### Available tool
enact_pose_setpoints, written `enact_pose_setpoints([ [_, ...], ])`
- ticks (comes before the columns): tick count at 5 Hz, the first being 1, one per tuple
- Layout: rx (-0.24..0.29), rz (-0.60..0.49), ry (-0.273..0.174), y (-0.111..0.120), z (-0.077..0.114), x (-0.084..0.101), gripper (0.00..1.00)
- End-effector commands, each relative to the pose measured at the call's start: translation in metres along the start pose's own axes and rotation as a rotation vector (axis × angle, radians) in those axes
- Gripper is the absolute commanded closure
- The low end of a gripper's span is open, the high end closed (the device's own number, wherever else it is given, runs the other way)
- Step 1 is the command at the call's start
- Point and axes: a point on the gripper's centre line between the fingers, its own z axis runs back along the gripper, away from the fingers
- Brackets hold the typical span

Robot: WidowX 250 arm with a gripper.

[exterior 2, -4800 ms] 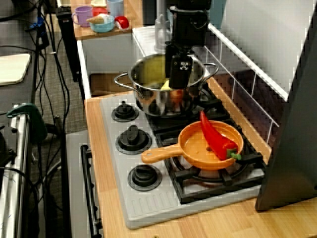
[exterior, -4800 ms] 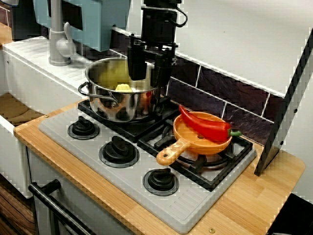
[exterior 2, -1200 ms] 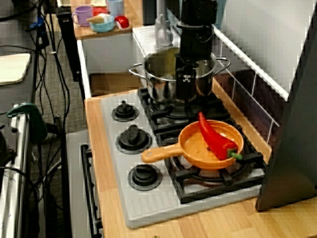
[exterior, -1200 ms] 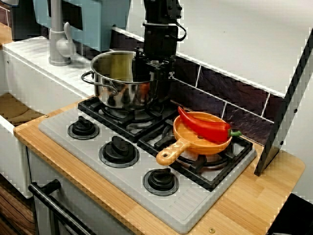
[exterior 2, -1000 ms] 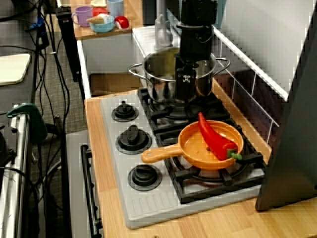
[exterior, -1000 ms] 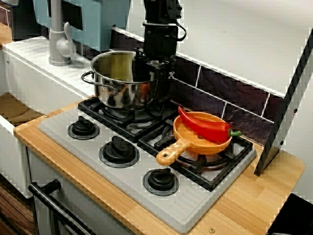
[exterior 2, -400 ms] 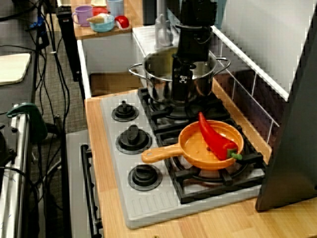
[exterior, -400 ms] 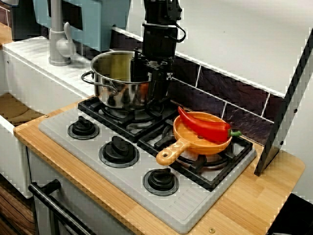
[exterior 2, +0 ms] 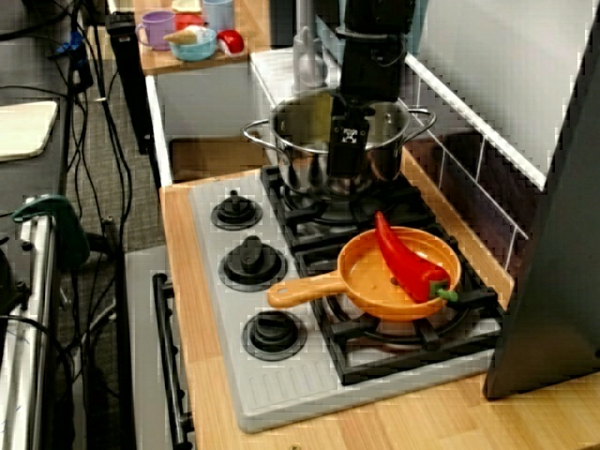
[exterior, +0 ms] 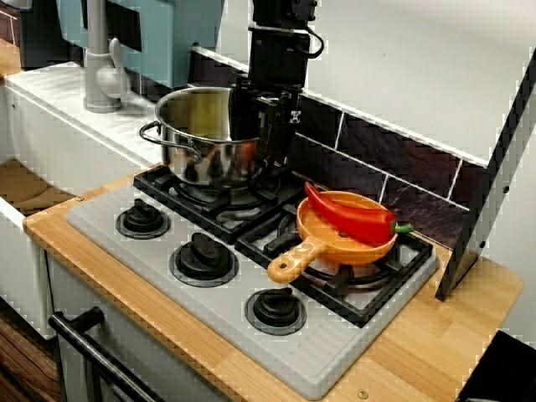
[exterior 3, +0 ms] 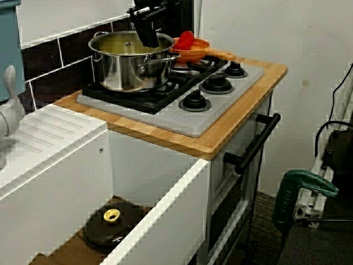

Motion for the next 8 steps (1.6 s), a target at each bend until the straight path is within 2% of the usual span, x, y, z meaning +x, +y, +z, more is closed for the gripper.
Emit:
enact_pose_setpoints([
  [1,0.026,-0.187,-0.134,-0.025,0.034,0.000,0.00],
  [2,0.055,-0.344,-0.217,-0.043,0.048,-0.005,0.00],
  [3,0.071,-0.420,-0.265,-0.049,0.054,-0.011,0.00],
  [5,0.068,-0.479,-0.313,-0.050,0.058,-0.014,0.00],
  [6,0.081,-0.531,-0.339,-0.054,0.052,-0.014,0.00],
  [7,0.067,-0.528,-0.324,-0.056,0.047,-0.016,0.00],
  [8,0.074,-0.524,-0.327,-0.063,0.041,-0.018,0.00],
])
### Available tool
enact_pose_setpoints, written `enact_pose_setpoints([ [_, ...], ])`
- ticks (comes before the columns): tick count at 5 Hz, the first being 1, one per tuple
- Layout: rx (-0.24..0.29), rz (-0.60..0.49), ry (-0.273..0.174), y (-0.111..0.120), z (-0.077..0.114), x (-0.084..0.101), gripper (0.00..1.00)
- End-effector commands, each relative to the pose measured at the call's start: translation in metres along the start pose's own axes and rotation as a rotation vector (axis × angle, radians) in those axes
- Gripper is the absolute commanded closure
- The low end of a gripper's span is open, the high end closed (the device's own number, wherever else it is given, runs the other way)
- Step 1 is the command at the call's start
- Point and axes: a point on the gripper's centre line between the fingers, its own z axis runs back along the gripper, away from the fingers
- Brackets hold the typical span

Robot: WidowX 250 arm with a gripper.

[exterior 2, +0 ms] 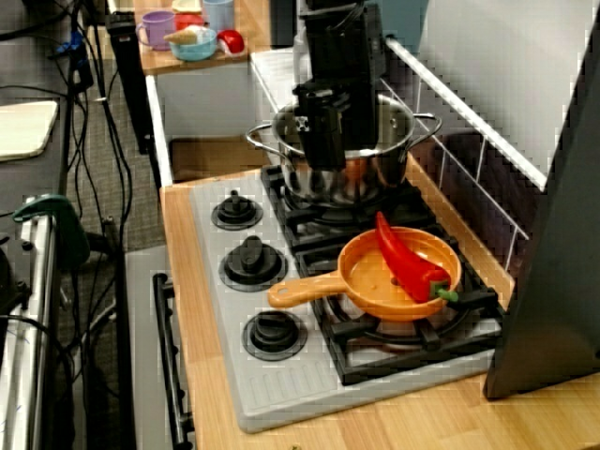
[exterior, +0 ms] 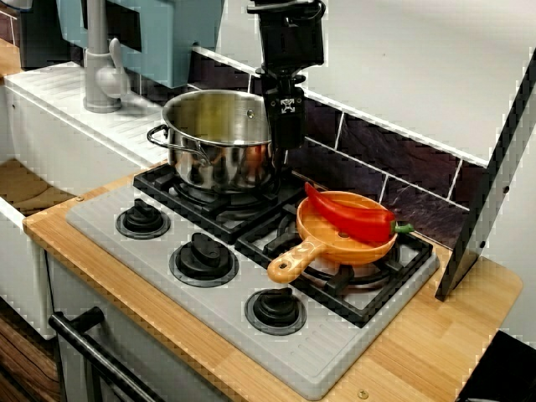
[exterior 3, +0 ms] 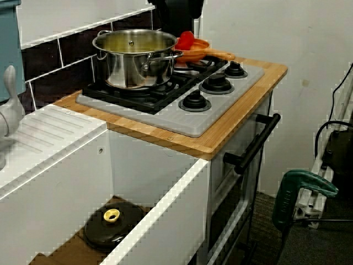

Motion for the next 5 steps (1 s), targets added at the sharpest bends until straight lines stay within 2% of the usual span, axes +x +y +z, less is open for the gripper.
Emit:
enact_pose_setpoints([
  [1,0.060,-0.043,-0.011,-0.029,0.009,0.002,0.00],
  [2,0.068,-0.076,-0.002,-0.034,0.003,0.002,0.00],
  [3,0.079,-0.005,0.035,-0.035,0.000,0.001,0.00],
  [4,0.058,0.221,0.131,-0.030,-0.002,-0.002,0.00],
  [5,0.061,0.354,0.183,-0.024,-0.003,-0.003,0.00],
])
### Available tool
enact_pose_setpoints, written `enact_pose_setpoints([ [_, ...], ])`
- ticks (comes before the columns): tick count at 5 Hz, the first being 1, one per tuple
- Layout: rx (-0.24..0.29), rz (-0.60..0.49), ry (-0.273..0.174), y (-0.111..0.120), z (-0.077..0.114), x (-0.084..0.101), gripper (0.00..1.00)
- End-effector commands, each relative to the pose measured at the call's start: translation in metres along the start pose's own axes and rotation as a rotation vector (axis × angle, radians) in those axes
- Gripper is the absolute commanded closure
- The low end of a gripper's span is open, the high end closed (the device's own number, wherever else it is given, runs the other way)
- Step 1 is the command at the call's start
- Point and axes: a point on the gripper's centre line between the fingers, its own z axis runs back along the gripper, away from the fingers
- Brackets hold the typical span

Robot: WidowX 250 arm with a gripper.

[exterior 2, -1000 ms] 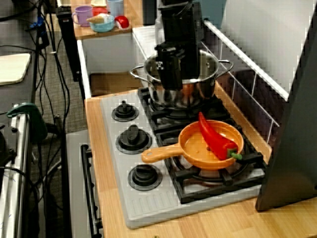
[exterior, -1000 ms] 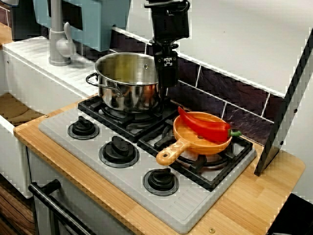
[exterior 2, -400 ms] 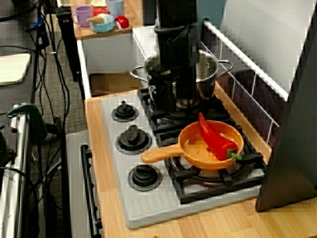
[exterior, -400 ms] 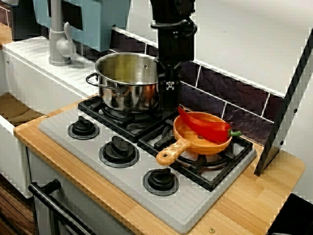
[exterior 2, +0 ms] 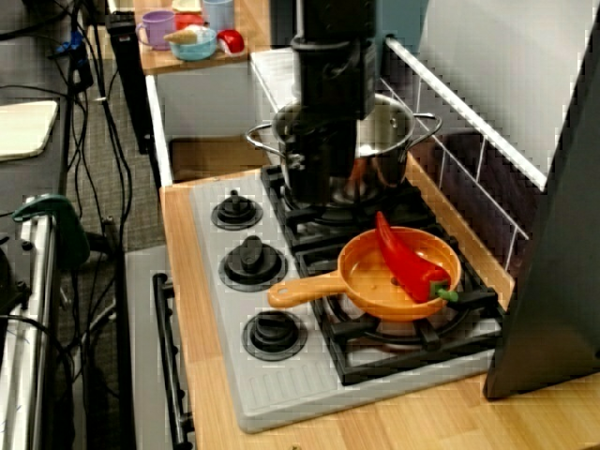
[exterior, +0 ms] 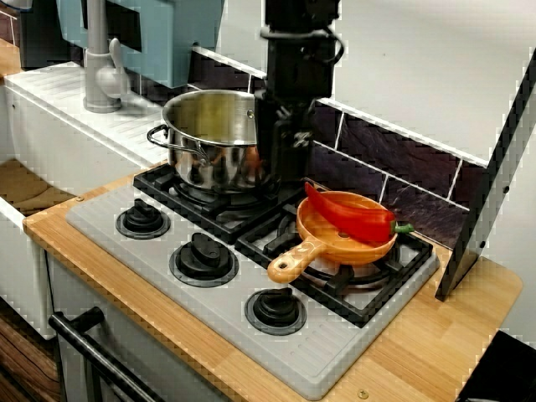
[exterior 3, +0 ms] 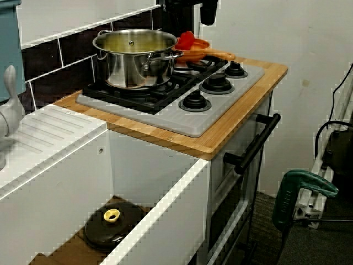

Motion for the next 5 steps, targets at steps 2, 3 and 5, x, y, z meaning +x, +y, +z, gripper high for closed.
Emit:
enact_pose_setpoints([
  [2,0.046,0.393,0.077,0.0100,0.0037,-0.0075,0.00],
  [3,0.052,0.387,0.055,0.0109,0.0019,-0.0055,0.00],
  [5,0.023,0.322,0.011,0.0077,0.0045,-0.0040,0.00],
])
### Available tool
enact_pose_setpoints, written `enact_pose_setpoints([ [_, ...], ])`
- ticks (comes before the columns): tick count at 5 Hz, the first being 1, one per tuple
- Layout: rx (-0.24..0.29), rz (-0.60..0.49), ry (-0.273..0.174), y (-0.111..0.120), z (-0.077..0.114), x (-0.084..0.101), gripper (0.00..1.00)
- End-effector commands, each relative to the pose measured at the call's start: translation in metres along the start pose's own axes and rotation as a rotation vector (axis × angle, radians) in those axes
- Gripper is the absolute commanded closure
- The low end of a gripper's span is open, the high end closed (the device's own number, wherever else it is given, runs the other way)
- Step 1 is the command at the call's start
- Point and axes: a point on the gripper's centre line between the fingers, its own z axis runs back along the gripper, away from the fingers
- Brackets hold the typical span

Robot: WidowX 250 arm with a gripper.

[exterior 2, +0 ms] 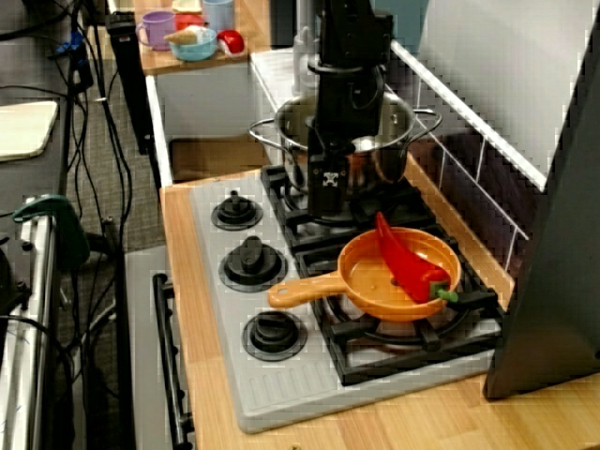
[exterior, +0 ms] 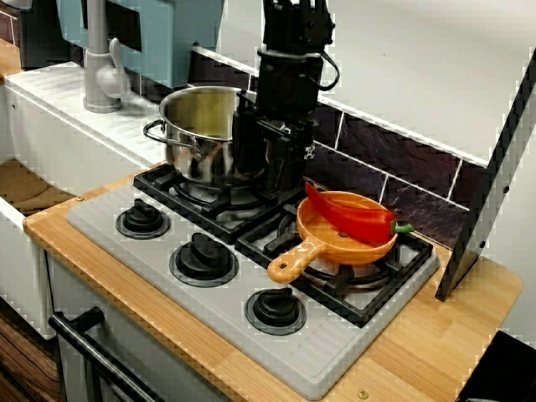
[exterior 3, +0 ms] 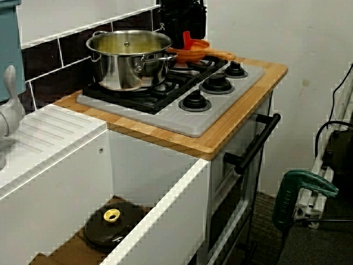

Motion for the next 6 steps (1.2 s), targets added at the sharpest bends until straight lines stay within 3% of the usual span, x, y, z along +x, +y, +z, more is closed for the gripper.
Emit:
enact_pose_setpoints([
  [1,0.008,-0.010,-0.066,-0.012,0.025,-0.004,0.00],
  [4,0.008,-0.010,-0.066,-0.012,0.025,-0.004,0.00],
  [6,-0.075,-0.040,-0.041,-0.012,0.045,0.012,0.00],
])
